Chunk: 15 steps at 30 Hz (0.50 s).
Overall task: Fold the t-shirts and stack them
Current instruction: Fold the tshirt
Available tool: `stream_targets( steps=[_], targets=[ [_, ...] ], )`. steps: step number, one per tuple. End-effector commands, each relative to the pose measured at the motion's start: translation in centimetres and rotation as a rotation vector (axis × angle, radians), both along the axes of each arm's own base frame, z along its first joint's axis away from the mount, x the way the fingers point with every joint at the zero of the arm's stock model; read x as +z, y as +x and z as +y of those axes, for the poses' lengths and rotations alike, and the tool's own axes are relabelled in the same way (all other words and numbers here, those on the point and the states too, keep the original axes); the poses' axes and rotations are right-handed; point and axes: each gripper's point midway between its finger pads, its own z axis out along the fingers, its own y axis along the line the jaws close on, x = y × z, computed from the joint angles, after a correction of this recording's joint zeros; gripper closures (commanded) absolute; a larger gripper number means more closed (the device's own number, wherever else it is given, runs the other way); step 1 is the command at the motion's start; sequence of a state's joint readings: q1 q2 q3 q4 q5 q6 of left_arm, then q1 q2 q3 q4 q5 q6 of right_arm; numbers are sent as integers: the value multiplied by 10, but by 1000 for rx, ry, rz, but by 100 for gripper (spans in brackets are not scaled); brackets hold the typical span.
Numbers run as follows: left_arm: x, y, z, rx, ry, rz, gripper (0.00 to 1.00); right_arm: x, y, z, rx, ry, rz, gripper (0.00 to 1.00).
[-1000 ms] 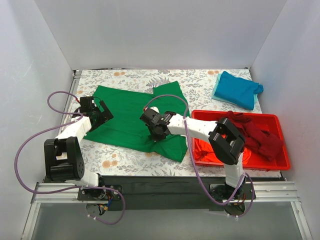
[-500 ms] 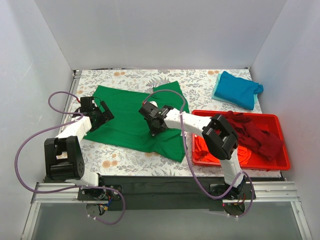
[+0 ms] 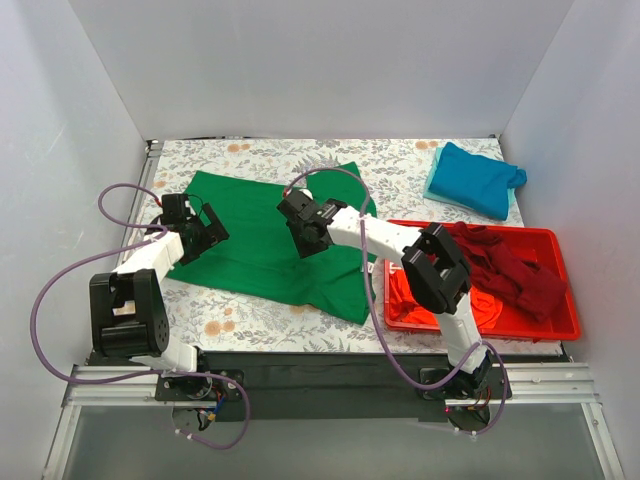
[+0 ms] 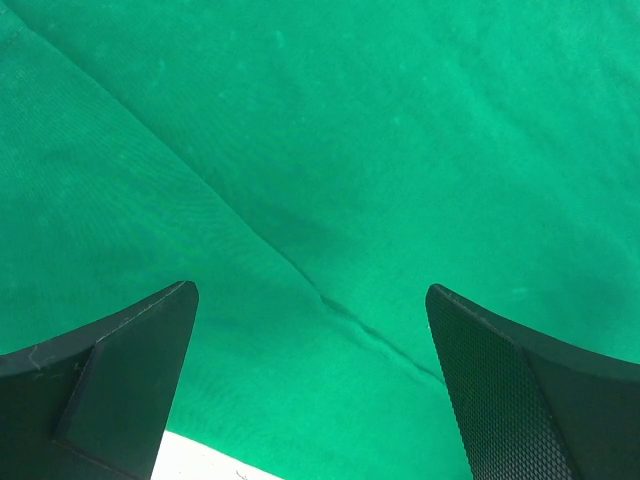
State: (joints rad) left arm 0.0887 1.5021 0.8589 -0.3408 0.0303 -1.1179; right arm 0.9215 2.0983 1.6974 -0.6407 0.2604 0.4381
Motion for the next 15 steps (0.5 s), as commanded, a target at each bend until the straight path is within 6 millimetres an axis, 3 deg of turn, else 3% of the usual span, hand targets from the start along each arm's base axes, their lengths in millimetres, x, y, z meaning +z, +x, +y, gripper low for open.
stream_targets(
  steps=[1,7,9,10,11,14,15],
  targets=[
    [4,1,1,-10,5,-8,2,34,13,16,-2,84,-47,60],
    [1,0,1,-10,7,1,2,57,8,12,-11,128,-58,48],
    [-2,-2,3,-5,13,11,2,45,-5,-2,-13,102,-20,47],
    [-4,-2,3,-5,13,20,2,53,-10,-7,-26,122,-20,46],
    [-5,-2,3,-3,15,28,2,35,-23,-21,-33,88,13,46],
    [-11,-5,4,1,19,48,2,36,-41,-40,-53,113,27,46],
    [-10,-4,5,1,19,47,2,19,-55,-52,-56,91,59,46]
  ],
)
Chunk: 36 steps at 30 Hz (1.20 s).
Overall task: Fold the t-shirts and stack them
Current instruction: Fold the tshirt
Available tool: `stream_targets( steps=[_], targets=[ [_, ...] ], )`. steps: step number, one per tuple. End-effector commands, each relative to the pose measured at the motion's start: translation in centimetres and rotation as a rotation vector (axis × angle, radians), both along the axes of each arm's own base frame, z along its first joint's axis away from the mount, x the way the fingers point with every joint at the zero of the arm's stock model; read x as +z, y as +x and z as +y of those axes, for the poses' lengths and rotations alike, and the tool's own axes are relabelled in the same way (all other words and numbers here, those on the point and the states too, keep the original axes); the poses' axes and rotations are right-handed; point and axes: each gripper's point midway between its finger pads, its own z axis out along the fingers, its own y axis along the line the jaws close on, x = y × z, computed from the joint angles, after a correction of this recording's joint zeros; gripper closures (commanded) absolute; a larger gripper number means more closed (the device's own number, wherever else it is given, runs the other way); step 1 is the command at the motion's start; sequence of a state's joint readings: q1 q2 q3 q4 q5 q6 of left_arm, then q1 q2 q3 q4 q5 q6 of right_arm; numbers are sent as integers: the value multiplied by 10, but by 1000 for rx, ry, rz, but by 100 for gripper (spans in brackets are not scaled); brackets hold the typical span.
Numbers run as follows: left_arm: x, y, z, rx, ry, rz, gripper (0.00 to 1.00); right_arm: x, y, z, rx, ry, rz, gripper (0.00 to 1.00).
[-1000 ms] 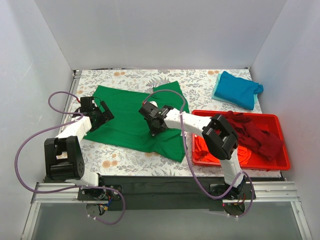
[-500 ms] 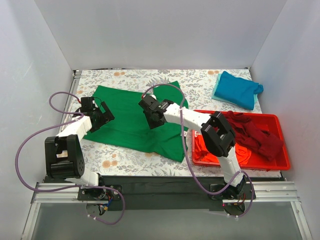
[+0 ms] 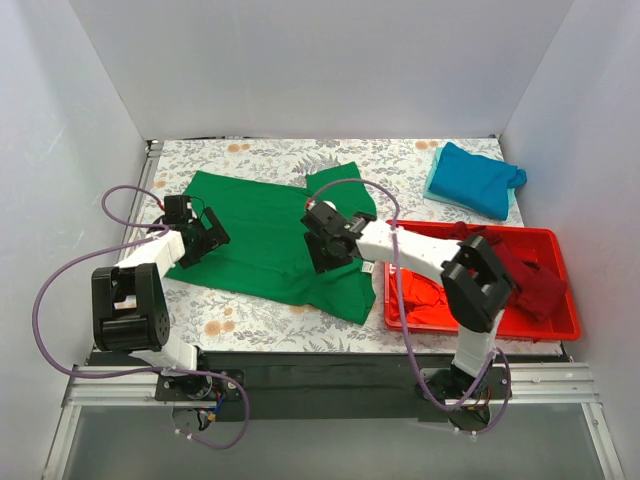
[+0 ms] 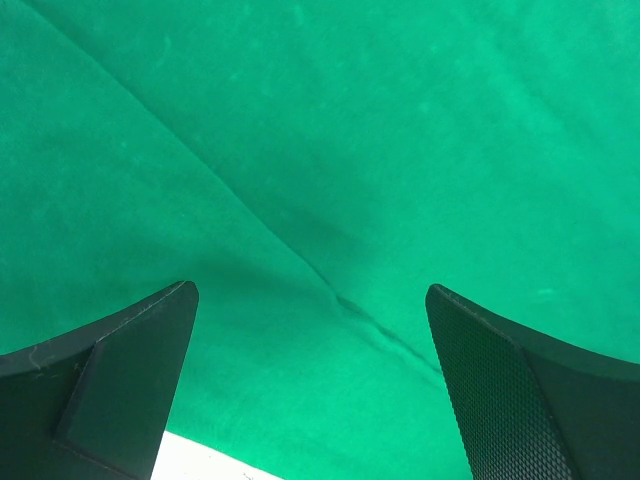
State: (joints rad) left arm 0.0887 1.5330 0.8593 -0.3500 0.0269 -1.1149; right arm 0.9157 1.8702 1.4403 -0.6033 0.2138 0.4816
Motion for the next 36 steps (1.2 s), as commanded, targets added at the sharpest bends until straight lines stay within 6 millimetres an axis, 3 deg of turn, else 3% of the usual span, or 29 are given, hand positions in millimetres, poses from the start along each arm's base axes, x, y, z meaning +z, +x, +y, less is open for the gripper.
stream_targets(
  steps=[1,3,4,10,23,30,36],
  targets=[
    [0,0,4,2,18,12,2,10,-22,-20,-37,63,11,46],
    [-1,-1,4,1,18,15,2,-2,-38,-36,-52,47,35,46],
    [-2,-2,4,1,17,16,2,5,-41,-40,-58,67,23,46],
    [-4,-4,10,20,48,28,2,-1,-64,-61,-84,97,43,46],
    [-10,-6,14,29,66,47,2,-26,-88,-47,-49,160,120,50],
    [-16,-6,17,33,80,67,2,-53,-100,-60,-69,102,175,52],
    [-17,-8,25,52,120,84,2,-70,-115,-83,-95,52,210,53]
  ],
)
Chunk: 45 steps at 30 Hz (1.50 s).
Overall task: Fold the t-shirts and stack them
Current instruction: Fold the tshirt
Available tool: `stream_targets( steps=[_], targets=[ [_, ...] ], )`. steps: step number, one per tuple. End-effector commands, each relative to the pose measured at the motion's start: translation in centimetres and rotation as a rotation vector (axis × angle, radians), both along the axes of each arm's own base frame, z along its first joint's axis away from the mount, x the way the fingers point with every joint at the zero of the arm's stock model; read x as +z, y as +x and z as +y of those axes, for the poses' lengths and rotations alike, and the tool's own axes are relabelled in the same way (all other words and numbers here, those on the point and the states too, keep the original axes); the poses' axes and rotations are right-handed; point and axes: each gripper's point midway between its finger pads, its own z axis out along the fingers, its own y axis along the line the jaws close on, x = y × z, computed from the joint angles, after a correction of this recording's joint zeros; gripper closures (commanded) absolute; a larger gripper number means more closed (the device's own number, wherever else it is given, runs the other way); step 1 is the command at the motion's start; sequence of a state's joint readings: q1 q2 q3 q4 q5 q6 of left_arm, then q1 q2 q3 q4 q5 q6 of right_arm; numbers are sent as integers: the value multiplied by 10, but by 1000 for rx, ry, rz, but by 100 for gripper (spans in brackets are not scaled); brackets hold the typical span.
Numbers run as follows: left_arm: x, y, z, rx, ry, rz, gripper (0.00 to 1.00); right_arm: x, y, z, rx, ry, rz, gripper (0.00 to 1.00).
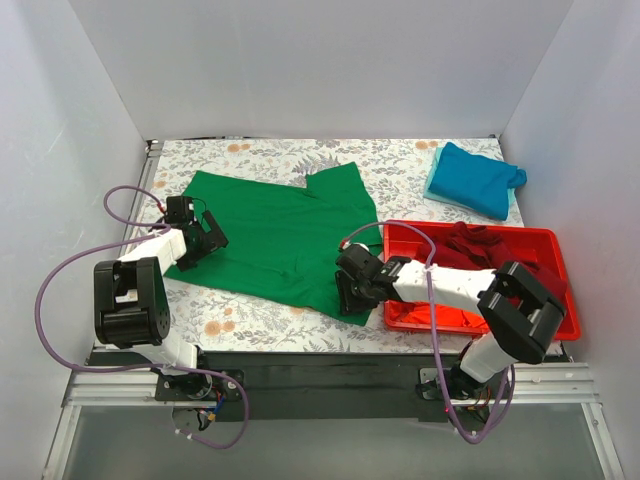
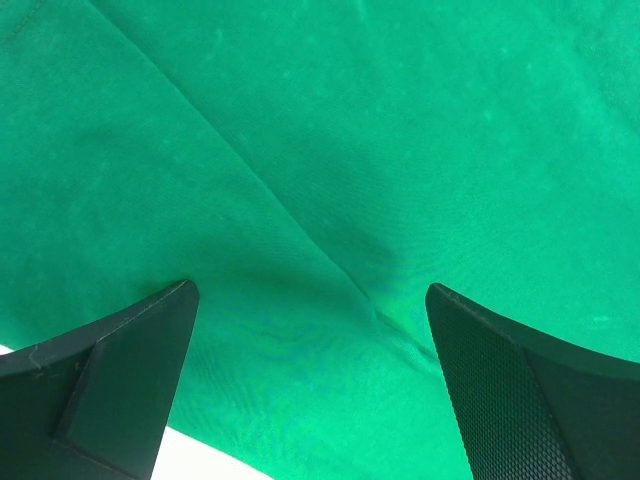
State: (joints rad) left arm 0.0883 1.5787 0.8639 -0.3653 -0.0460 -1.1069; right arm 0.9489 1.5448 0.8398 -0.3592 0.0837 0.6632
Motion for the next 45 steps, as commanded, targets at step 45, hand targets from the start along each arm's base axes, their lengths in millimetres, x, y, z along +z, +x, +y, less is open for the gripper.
stream_targets(
  steps=[45],
  targets=[
    [50,82,-81,-65,-37,-205,3,76,109,82,81,65,-206,49]
  ],
)
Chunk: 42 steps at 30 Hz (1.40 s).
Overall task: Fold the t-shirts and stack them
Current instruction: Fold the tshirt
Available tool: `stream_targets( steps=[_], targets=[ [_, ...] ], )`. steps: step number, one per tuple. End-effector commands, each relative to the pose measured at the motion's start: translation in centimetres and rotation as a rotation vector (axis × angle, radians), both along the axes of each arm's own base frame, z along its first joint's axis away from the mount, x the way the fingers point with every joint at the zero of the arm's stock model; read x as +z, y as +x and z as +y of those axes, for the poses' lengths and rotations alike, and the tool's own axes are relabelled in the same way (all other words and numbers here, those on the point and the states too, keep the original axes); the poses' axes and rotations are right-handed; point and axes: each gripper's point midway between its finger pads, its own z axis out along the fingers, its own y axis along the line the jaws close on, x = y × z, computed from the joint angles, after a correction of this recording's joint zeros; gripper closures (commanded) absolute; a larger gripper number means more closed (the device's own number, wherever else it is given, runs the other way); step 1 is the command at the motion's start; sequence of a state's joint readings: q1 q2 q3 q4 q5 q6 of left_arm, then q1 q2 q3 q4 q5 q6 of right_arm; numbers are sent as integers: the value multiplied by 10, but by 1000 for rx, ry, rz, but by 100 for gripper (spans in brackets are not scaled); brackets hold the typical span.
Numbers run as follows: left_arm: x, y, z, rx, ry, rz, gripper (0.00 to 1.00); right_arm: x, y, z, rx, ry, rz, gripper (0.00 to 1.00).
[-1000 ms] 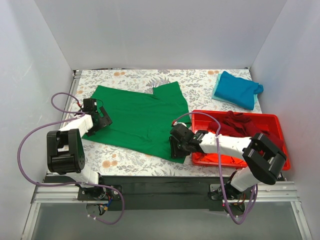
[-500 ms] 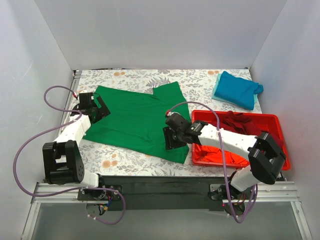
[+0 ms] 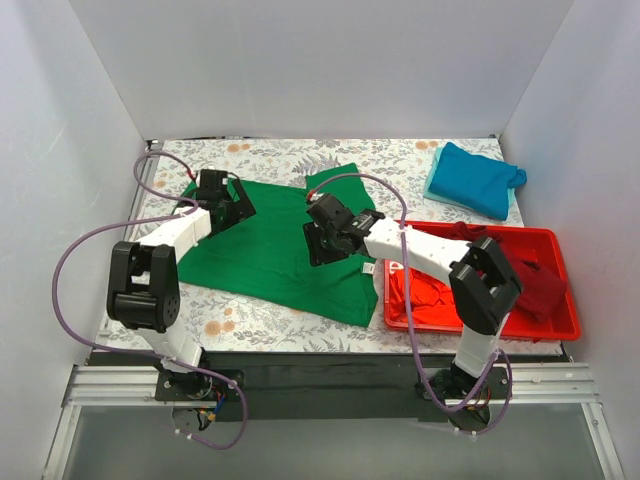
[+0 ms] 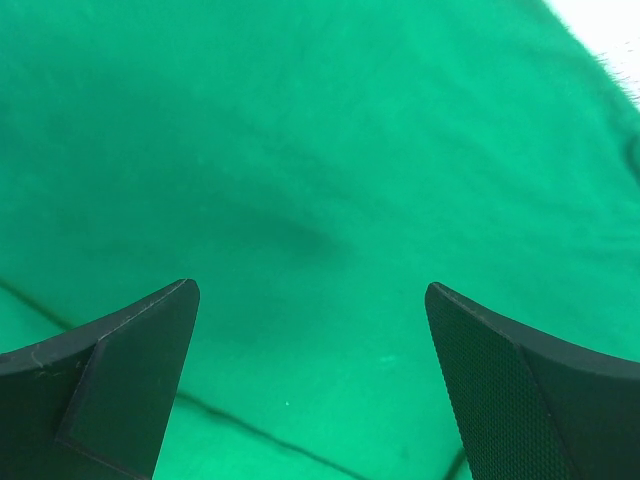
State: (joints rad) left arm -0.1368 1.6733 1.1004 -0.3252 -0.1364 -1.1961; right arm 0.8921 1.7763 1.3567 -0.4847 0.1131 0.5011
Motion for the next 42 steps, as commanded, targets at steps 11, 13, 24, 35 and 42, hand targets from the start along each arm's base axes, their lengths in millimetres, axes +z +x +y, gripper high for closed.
stream_targets(
  steps=[11,13,24,35,42],
  targets=[
    [-48,-30,2,85,-57,56,4,-56,1,-2,3,-40,43,51],
    [-55,-39,7,103,-39,75,4,-68,-4,-6,4,-58,61,51],
    [-72,-86,26,193,6,128,3,-83,-40,-13,31,-61,129,54],
    [-59,-123,46,310,34,108,2,-84,-91,-9,67,-70,149,54],
    [-56,-143,47,365,-4,107,2,-87,-107,-15,65,-82,160,54]
  ],
)
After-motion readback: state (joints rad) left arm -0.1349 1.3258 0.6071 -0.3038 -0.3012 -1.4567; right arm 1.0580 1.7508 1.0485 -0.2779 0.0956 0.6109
